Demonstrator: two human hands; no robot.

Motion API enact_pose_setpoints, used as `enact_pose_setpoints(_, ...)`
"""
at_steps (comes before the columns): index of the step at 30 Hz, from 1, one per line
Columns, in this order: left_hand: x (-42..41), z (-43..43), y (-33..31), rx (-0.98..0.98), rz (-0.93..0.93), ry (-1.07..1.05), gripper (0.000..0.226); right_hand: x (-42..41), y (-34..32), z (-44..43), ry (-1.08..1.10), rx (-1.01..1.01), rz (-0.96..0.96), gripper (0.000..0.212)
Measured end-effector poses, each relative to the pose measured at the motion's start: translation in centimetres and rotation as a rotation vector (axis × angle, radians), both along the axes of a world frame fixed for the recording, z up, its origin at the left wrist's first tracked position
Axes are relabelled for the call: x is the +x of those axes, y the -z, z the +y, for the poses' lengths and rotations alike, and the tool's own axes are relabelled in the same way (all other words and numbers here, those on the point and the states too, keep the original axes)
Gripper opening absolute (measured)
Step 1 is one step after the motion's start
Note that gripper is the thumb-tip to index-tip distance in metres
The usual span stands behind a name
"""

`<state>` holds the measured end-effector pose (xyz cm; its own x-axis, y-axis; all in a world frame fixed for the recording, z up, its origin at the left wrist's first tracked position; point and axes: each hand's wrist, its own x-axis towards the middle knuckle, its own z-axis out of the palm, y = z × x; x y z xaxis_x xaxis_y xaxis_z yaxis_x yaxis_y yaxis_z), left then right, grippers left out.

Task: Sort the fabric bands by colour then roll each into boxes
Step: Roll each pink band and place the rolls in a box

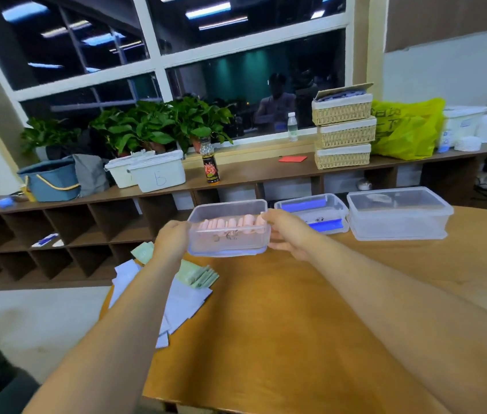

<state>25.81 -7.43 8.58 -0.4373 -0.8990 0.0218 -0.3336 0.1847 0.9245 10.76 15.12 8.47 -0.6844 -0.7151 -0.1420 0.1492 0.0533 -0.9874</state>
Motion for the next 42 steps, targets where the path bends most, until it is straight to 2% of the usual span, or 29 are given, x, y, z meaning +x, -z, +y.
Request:
enact_pose_setpoints(4, -2.5, -4.4, 0.1, -0.147, -0.323, -0.001, 0.013, -2.0, 0.2, -4.9, 0.000, 0.030, 0.001, 0.017)
enact_pose_setpoints(6, -4.0, -6.2, 0.6, -0.203, -0.402, 0.014, 0.009, -3.3, 1.1, -7.4, 0.004, 0.052, 0.015, 0.017)
enact_pose_setpoints(9, -5.9, -9.6, 2.2, -0.277, -0.482, 0.034, 0.019, -5.5, 3.2, -10.9, 0.005, 0.084, 0.056, 0.022)
enact_pose_setpoints(13, -8.7, -12.9, 4.5, -0.108, -0.355, 0.029, 0.024, -8.2, 5.2, -14.0, 0.012, 0.113, 0.085, 0.033)
enact_pose_setpoints(16, -10.4, -14.6, 5.6, 0.122, -0.208, -0.061, 0.032, -9.2, 5.9, -15.0, 0.017, 0.114, 0.095, 0.037)
enact_pose_setpoints(19, -11.0, -14.7, 5.9, 0.232, -0.172, 0.000, 0.045, -9.4, 6.3, -15.1, -0.013, 0.148, 0.100, 0.023)
enact_pose_setpoints(22, -10.8, -13.1, 6.1, 0.169, -0.240, -0.020, 0.058, -9.1, 6.4, -14.3, -0.030, 0.177, 0.147, 0.022)
enact_pose_setpoints(25, -10.3, -10.9, 5.6, 0.119, -0.266, -0.012, 0.062, -8.5, 6.3, -13.1, -0.055, 0.165, 0.193, 0.025)
enact_pose_setpoints(32, -9.2, -5.9, 4.3, -0.175, -0.325, -0.022, 0.059, -6.1, 3.4, -7.2, -0.050, 0.172, 0.452, 0.038)
enact_pose_setpoints(36, -7.8, -3.3, 4.5, -0.325, -0.361, 0.004, 0.057, -5.4, 3.1, -4.1, -0.024, 0.170, 0.466, 0.024)
enact_pose_setpoints(40, -5.0, -1.6, 4.9, -0.366, -0.332, 0.060, 0.047, -4.1, 5.0, -2.9, -0.003, 0.241, 0.506, 0.046)
enact_pose_setpoints(42, -3.3, -1.2, 5.4, -0.372, -0.346, 0.102, 0.041, -3.1, 5.9, -2.6, -0.016, 0.262, 0.541, 0.046)
